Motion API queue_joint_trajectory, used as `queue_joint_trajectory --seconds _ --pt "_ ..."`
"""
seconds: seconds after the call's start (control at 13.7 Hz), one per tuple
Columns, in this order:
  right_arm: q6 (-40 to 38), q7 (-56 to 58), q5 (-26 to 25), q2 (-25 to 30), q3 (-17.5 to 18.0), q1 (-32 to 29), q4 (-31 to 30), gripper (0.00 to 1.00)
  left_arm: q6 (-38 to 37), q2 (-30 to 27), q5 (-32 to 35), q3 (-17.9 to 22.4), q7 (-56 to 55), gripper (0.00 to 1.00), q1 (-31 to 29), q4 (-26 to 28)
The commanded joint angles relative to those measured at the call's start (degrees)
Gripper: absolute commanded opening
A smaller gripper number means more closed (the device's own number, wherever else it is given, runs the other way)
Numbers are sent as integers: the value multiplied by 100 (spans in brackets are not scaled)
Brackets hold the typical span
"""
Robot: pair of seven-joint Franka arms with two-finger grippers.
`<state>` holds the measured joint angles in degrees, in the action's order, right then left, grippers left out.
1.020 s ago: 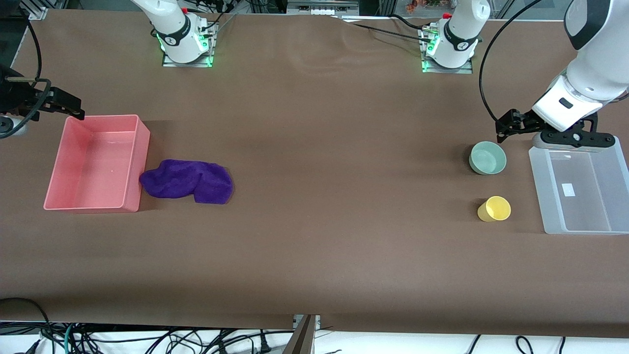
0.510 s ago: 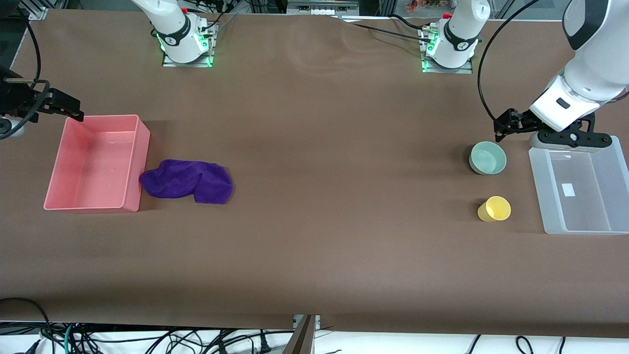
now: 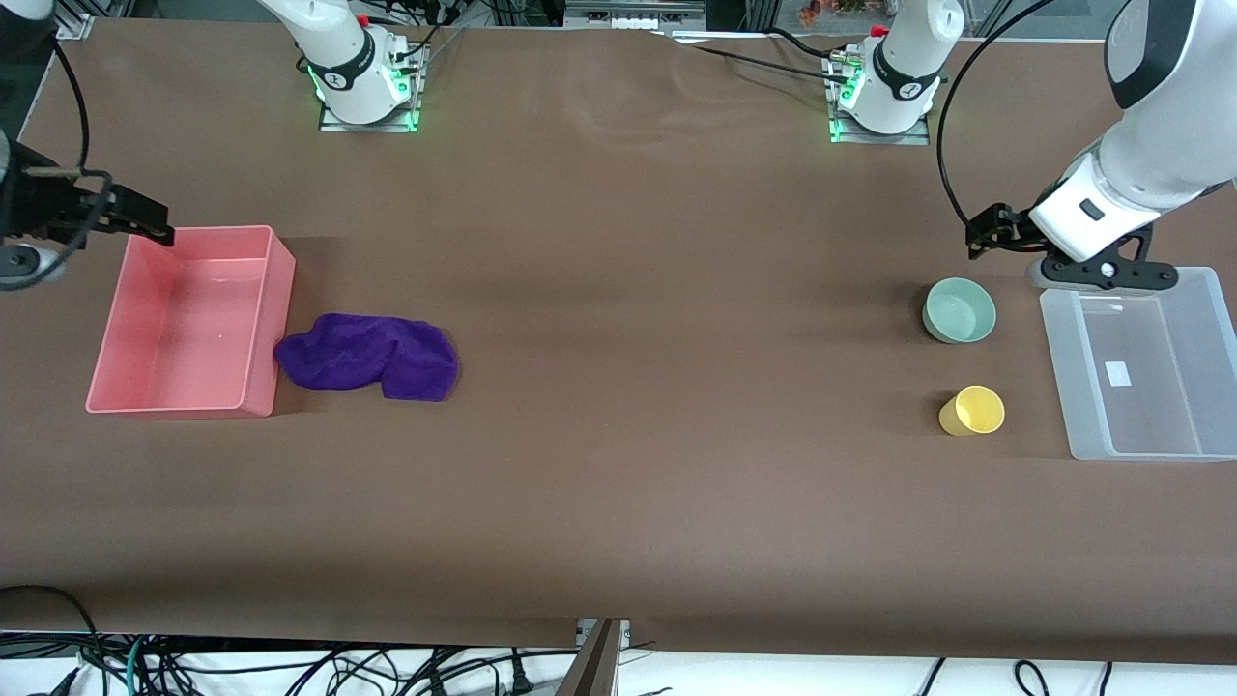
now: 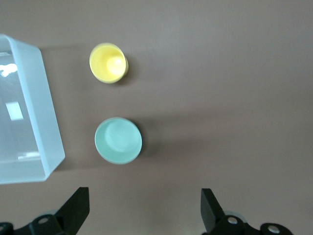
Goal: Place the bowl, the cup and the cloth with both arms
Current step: 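Move the right gripper toward the purple cloth while the left gripper approaches the bowl, then grasp the purple cloth with the right gripper while the left gripper grasps the bowl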
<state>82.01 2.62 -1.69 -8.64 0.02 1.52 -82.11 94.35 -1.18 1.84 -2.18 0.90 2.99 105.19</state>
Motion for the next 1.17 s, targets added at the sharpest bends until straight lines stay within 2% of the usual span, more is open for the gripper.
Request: queue_joint_trajectory --seconds 0.0,0.15,0.22,0.36,0.51,0.66,0.8,1.02,1.09 --pt "-71 2 63 -601 16 217 99 100 -207 301 -34 51 602 100 -271 -17" --pt "330 -147 63 -831 16 593 -110 100 73 635 -34 51 971 100 -342 97" --pt "699 -505 63 -867 33 717 -373 100 458 697 -34 51 1260 100 -404 315" --pt "1550 -1025 63 -928 374 710 -1031 100 1388 707 -25 51 1770 100 -588 1043" --pt "2552 -1150 63 -964 429 709 -1796 100 2434 707 1 51 2656 100 -886 1826" --pt "3301 -1150 55 -1042 437 736 -2456 100 3235 829 1 51 3693 100 -1080 2355" --pt "3698 -1150 37 -1174 464 736 -2835 100 3781 1206 10 51 4774 100 -1326 2471" --pt "4128 -1150 19 -1446 464 736 -3125 100 4608 1821 1 50 5560 100 -1661 2480" --pt "4356 -1159 28 -1508 473 744 -3266 100 4714 1945 10 42 5587 94 -1757 2497"
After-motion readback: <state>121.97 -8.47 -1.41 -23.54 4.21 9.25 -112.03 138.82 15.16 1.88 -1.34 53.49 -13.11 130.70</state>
